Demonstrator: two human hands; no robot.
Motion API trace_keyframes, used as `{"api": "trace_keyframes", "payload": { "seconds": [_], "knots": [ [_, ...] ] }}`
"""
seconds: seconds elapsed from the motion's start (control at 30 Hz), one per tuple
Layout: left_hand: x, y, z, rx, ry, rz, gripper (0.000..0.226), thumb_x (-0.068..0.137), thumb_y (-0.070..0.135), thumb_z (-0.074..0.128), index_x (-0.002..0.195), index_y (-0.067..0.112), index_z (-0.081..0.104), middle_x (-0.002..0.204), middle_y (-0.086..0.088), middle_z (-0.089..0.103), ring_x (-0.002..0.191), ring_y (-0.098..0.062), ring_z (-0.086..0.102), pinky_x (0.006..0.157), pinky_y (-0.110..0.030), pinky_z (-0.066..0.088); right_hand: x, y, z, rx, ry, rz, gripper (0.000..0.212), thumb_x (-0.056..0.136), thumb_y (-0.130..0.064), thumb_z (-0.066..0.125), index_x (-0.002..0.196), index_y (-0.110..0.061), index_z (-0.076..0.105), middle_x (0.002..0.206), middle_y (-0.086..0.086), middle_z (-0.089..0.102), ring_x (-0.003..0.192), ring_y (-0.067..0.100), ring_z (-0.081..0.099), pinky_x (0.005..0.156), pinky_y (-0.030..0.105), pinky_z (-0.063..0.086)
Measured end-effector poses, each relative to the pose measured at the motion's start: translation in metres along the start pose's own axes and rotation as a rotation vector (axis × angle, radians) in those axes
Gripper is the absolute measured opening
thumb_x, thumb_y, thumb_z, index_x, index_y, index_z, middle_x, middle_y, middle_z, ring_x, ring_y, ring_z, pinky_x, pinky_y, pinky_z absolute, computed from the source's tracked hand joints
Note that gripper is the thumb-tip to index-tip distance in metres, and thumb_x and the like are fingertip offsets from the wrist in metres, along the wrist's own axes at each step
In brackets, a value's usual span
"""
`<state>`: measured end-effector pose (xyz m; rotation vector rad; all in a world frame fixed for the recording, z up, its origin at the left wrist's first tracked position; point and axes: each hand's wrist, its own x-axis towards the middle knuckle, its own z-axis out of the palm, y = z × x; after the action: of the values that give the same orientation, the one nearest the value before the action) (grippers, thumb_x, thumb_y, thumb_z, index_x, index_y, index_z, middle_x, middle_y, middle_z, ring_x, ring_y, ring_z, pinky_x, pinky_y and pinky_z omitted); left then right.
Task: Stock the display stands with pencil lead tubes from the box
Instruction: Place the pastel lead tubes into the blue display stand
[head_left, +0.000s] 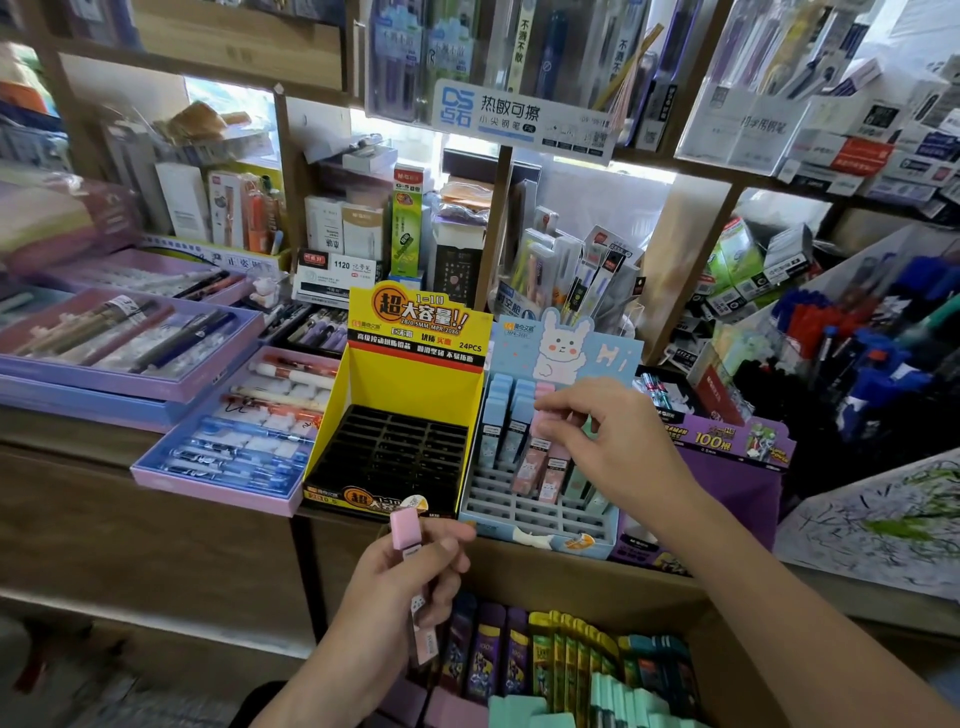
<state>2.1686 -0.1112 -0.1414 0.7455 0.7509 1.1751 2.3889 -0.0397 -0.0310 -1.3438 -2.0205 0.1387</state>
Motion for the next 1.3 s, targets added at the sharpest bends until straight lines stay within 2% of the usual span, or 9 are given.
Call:
{"api": "trace_keyframes", "payload": {
  "seconds": [0.13,0.23,0.37,0.57,0.73,0.9,1.07,1.13,1.3],
  "knots": [
    [0.0,0.0,0.0,0.008,-0.004,0.003,0.022,0.082,0.009,0.07,0.098,-0.005,0.073,0.073,-0.013,0.06,0.049,-0.013,0.042,0.039,-0.02,0.03,-0.001,0.001,0.0,-0.034,-0.022,0.019,0.016,0.088,-0.014,0.079,0.104,-0.018,0.079,0.085,-0.025,0.062,0.089,-0.007,0.056,0.078,0.006,0.04],
    [0.0,0.001,-0.001,0.012,-0.01,0.0,0.023,0.082,0.009,0.074,0.1,-0.005,0.073,0.073,-0.012,0.06,0.049,-0.012,0.043,0.04,-0.02,0.031,-0.001,0.002,-0.001,-0.052,-0.028,0.013,0.016,0.087,-0.014,0.079,0.103,-0.017,0.08,0.085,-0.013,0.068,0.087,0.001,0.055,0.079,0.016,0.042],
    [0.0,0.0,-0.001,0.003,-0.006,0.003,0.024,0.082,0.011,0.067,0.099,-0.005,0.073,0.073,-0.013,0.06,0.049,-0.013,0.043,0.04,-0.021,0.031,-0.005,0.001,0.0,-0.045,-0.026,0.037,0.014,0.088,-0.012,0.079,0.101,-0.017,0.08,0.084,-0.01,0.068,0.087,0.009,0.057,0.079,0.025,0.048],
    [-0.001,0.0,-0.002,0.009,-0.016,-0.001,0.022,0.084,0.008,0.073,0.101,-0.006,0.072,0.075,-0.013,0.061,0.05,-0.013,0.044,0.04,-0.021,0.031,-0.011,0.004,0.006,0.035,-0.02,0.084,0.018,0.085,-0.009,0.081,0.097,-0.021,0.076,0.089,-0.012,0.059,0.089,-0.006,0.057,0.078,0.002,0.041],
    [0.0,0.0,-0.002,0.008,-0.006,0.004,0.024,0.084,0.01,0.066,0.101,-0.005,0.072,0.075,-0.013,0.061,0.05,-0.013,0.043,0.04,-0.021,0.031,-0.011,0.005,0.013,-0.042,0.004,-0.005,0.01,0.081,-0.01,0.085,0.086,-0.014,0.077,0.084,-0.013,0.06,0.087,0.011,0.052,0.079,0.016,0.039],
    [0.0,-0.001,-0.002,0.029,-0.006,0.004,0.027,0.082,0.014,0.067,0.101,-0.003,0.073,0.076,-0.012,0.062,0.05,-0.013,0.043,0.04,-0.021,0.032,-0.012,0.005,0.012,-0.111,0.022,-0.032,0.011,0.082,-0.013,0.085,0.091,-0.012,0.08,0.09,-0.002,0.066,0.096,0.017,0.05,0.086,0.03,0.043],
    [-0.001,0.001,0.001,0.028,0.003,0.001,0.034,0.081,0.019,0.064,0.103,-0.006,0.07,0.077,-0.017,0.06,0.051,-0.016,0.042,0.04,-0.023,0.03,-0.028,-0.003,0.003,-0.013,0.115,-0.01,0.013,0.084,-0.009,0.081,0.096,-0.013,0.079,0.095,-0.004,0.068,0.098,0.013,0.057,0.089,0.013,0.041],
    [-0.001,0.002,0.004,0.023,-0.012,-0.01,0.04,0.08,0.022,0.061,0.106,-0.009,0.066,0.075,-0.018,0.058,0.051,-0.018,0.04,0.04,-0.024,0.027,-0.044,-0.004,-0.003,0.054,0.145,0.001,0.013,0.085,-0.006,0.08,0.094,-0.015,0.079,0.091,-0.008,0.069,0.092,0.008,0.061,0.083,0.014,0.046],
    [-0.002,0.005,0.01,0.067,-0.051,-0.02,0.049,0.084,0.033,0.054,0.106,-0.01,0.064,0.075,-0.025,0.06,0.053,-0.023,0.044,0.046,-0.03,0.03,-0.097,0.002,-0.013,0.21,-0.008,0.183,0.026,0.087,-0.015,0.077,0.092,-0.041,0.075,0.089,-0.023,0.071,0.086,0.003,0.067,0.071,0.011,0.052]
  ]
}}
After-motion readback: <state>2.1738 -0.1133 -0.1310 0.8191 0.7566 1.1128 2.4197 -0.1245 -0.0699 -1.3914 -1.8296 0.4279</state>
